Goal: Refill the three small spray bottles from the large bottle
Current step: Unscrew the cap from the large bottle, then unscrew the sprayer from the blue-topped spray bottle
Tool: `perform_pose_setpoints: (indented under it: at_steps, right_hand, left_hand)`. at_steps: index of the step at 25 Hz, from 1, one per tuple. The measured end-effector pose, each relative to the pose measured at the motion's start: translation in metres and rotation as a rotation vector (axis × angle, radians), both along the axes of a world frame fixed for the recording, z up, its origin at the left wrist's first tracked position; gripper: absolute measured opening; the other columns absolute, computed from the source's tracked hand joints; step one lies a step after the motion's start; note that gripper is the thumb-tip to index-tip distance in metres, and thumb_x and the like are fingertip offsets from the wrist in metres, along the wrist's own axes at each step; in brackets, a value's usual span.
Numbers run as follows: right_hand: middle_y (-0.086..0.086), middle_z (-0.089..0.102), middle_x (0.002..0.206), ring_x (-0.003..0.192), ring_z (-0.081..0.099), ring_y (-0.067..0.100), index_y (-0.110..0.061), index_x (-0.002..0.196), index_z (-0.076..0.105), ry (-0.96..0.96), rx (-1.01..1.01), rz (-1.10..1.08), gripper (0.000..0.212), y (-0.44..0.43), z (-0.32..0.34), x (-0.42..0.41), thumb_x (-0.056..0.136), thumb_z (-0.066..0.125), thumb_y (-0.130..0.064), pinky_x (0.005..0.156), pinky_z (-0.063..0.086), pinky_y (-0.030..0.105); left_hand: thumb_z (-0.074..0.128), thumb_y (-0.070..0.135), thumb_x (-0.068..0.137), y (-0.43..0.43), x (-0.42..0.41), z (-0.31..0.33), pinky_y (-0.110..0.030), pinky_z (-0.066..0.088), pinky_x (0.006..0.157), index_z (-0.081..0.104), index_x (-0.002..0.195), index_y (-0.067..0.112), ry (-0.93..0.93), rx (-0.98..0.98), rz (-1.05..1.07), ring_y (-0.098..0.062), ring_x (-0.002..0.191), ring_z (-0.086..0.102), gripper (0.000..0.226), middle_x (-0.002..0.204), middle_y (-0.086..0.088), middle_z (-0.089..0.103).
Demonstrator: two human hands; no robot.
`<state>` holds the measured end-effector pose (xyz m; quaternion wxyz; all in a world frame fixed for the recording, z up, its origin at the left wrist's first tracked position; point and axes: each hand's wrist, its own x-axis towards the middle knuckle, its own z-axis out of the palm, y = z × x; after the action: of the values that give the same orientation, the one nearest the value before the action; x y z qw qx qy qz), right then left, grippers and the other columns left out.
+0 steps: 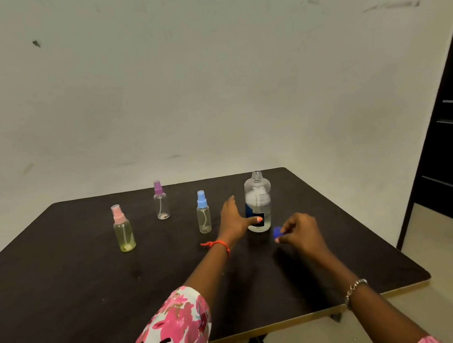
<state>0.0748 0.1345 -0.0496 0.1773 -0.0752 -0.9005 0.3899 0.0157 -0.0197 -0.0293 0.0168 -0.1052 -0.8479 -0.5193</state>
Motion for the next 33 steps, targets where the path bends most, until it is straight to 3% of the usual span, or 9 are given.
perform_pose_setpoints:
  at_steps: [3,9,12,15,19,21,25,29,33]
  right_hand:
    - [0.016,0.06,0.1,0.085,0.057,0.02,-0.01,0.069,0.057,-0.045,-0.01,-0.004,0.027,-0.005,-0.013,0.004,0.061,0.081,-0.001,0.072,0.049,0.026]
    - [0.014,0.05,0.119,0.101,0.053,0.022,-0.005,0.114,0.05,-0.151,0.004,0.041,0.062,-0.01,-0.01,0.004,0.062,0.082,-0.009,0.085,0.047,0.031]
    - [0.015,0.055,0.106,0.09,0.054,0.022,-0.003,0.101,0.056,0.021,0.061,0.04,0.044,-0.029,0.01,-0.003,0.067,0.08,-0.018,0.075,0.046,0.033]
    - [0.011,0.059,0.086,0.078,0.055,0.02,-0.001,0.092,0.061,0.091,0.044,0.147,0.03,-0.064,0.034,-0.019,0.075,0.074,-0.022,0.07,0.046,0.032]
    - [0.021,0.06,0.099,0.086,0.058,0.032,0.001,0.102,0.054,0.049,0.002,0.243,0.036,-0.11,0.052,-0.057,0.08,0.069,-0.023,0.074,0.048,0.038]
    - [0.018,0.055,0.102,0.084,0.056,0.03,0.0,0.106,0.05,0.01,0.013,0.257,0.04,-0.125,0.055,-0.078,0.079,0.068,-0.024,0.072,0.047,0.037]
    - [0.002,0.039,0.07,0.058,0.041,0.013,-0.01,0.062,0.042,-0.038,0.071,0.269,0.036,-0.142,0.052,-0.114,0.078,0.071,-0.023,0.05,0.036,0.016]
    - [0.001,0.036,0.07,0.055,0.037,0.007,-0.018,0.059,0.031,-0.121,0.158,0.26,0.046,-0.151,0.051,-0.135,0.075,0.074,-0.023,0.044,0.026,0.018]
    - [0.014,0.049,0.08,0.058,0.046,0.016,-0.008,0.061,0.043,-0.191,0.251,0.346,0.035,-0.149,0.061,-0.139,0.072,0.075,-0.013,0.045,0.033,0.02]
  left_hand:
    - [0.077,0.017,0.07,-0.014,0.017,-0.011,-0.036,0.032,0.11,0.026,0.141,0.003,-0.043,0.036,0.024,-0.026,0.135,0.034,0.089,0.146,-0.016,0.035]
    - [0.074,0.01,0.073,-0.042,0.036,-0.023,-0.029,0.046,0.095,0.053,0.117,-0.002,-0.042,0.101,0.072,-0.024,0.108,0.057,0.05,0.117,-0.018,0.059]
    - [0.069,0.01,0.078,-0.06,0.033,-0.024,-0.03,0.053,0.087,0.068,0.087,-0.002,0.01,0.102,0.139,-0.013,0.078,0.062,0.015,0.092,-0.018,0.07]
    - [0.064,0.022,0.083,-0.074,0.021,-0.022,-0.039,0.056,0.079,0.069,0.07,0.001,0.02,0.145,0.231,-0.016,0.064,0.063,0.025,0.07,-0.01,0.069]
    - [0.069,0.017,0.079,-0.083,-0.001,-0.023,-0.029,0.05,0.075,0.065,0.092,0.0,0.071,0.112,0.29,-0.017,0.08,0.06,0.021,0.094,-0.015,0.069]
    - [0.073,0.013,0.074,-0.085,-0.014,-0.025,-0.026,0.046,0.075,0.059,0.106,0.0,0.071,0.112,0.3,-0.015,0.086,0.055,0.037,0.101,-0.012,0.064]
    - [0.077,0.013,0.07,-0.081,-0.034,-0.029,-0.014,0.043,0.068,0.053,0.113,0.002,0.085,0.161,0.271,-0.011,0.088,0.05,0.05,0.098,0.0,0.053]
    - [0.072,0.005,0.074,-0.081,-0.048,-0.033,-0.027,0.053,0.083,0.054,0.115,0.001,0.062,0.27,0.173,-0.016,0.097,0.058,0.045,0.102,-0.002,0.059]
    - [0.061,-0.002,0.083,-0.084,-0.052,-0.033,-0.005,0.047,0.054,0.062,0.104,-0.006,0.087,0.303,0.174,-0.014,0.079,0.061,0.021,0.087,-0.006,0.063]
